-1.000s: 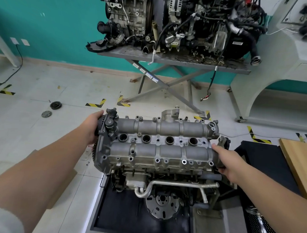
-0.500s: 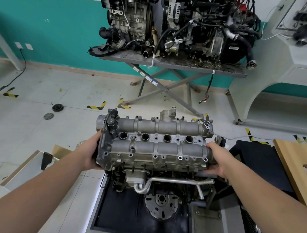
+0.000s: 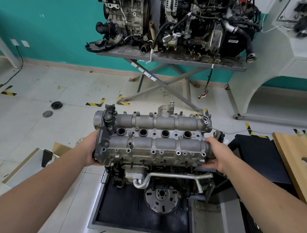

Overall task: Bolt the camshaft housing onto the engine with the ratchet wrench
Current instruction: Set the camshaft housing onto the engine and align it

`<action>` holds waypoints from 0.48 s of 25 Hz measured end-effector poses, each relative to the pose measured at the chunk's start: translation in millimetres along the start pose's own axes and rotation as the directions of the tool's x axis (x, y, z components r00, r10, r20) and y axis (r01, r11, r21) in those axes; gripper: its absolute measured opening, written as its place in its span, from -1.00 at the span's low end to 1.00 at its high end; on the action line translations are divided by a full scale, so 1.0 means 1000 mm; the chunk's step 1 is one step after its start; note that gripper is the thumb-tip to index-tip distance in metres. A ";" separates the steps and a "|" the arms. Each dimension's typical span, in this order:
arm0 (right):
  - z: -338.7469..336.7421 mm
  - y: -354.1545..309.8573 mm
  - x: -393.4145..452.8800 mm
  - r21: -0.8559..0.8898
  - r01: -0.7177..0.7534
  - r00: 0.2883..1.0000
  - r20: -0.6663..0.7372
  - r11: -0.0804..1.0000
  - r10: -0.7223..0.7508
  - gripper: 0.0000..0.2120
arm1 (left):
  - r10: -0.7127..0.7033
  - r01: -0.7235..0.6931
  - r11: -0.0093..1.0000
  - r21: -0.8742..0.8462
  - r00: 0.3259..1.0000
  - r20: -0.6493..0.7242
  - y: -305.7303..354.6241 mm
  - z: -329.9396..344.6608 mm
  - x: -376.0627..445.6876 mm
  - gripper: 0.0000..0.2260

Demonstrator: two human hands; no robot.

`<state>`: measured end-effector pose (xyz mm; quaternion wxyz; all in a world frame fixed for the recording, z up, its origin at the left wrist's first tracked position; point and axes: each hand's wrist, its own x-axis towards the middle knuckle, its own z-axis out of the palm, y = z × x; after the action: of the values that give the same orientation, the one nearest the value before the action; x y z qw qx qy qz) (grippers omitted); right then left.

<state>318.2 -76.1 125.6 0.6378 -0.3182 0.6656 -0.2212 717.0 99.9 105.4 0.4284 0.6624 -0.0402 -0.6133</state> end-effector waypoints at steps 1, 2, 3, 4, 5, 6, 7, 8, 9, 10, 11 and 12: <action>-0.001 0.000 0.000 -0.004 0.002 1.000 0.003 1.000 -0.002 -0.70 | -0.003 0.003 1.000 -0.007 1.000 0.000 0.000 0.000 0.001 -0.50; -0.002 0.000 0.001 -0.008 0.003 1.000 0.007 1.000 -0.003 -0.69 | -0.009 0.009 1.000 -0.013 1.000 -0.002 0.001 0.000 0.001 -0.48; -0.002 0.000 0.001 -0.014 0.004 1.000 0.010 1.000 -0.004 -0.67 | -0.013 0.013 1.000 -0.017 1.000 -0.002 0.001 0.000 0.001 -0.47; -0.003 0.000 0.002 -0.023 0.003 1.000 0.013 1.000 -0.003 -0.66 | -0.016 0.016 1.000 -0.023 1.000 0.001 0.001 0.000 0.001 -0.47; -0.003 0.000 0.003 -0.030 0.000 1.000 0.014 1.000 0.000 -0.65 | -0.016 0.016 0.999 -0.029 1.000 0.002 0.001 0.000 0.001 -0.47; -0.003 0.001 0.004 -0.033 -0.003 1.000 0.013 0.999 0.003 -0.65 | -0.012 0.012 0.999 -0.036 1.000 0.002 0.001 0.000 0.000 -0.47; -0.004 0.001 0.004 -0.035 -0.005 1.000 0.014 0.999 0.005 -0.65 | -0.009 0.009 0.999 -0.043 1.000 0.001 0.001 0.001 0.000 -0.48; -0.004 0.001 0.005 -0.039 -0.006 1.000 0.018 0.999 0.007 -0.65 | -0.008 0.008 0.999 -0.048 1.000 -0.001 0.000 0.000 0.001 -0.48; -0.005 0.001 0.006 -0.044 -0.008 1.000 0.025 0.999 0.009 -0.65 | -0.006 0.006 0.999 -0.050 1.000 -0.005 0.001 0.000 0.001 -0.47; -0.006 0.001 0.006 -0.048 -0.010 0.999 0.031 0.999 0.012 -0.65 | -0.004 0.004 0.999 -0.050 1.000 -0.009 0.001 0.000 0.000 -0.45; -0.007 0.002 0.007 -0.047 -0.014 0.999 0.034 0.999 0.015 -0.66 | -0.002 0.002 0.999 -0.042 1.000 -0.017 0.001 0.000 0.000 -0.44; -0.008 0.002 0.008 -0.043 -0.018 0.999 0.035 0.999 0.019 -0.66 | 0.001 -0.002 1.000 -0.026 1.000 -0.025 0.001 0.001 -0.001 -0.42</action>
<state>309.6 -81.2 118.7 0.6447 -0.3294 0.6615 -0.1955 716.8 99.0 106.8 0.4380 0.6644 -0.0272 -0.6050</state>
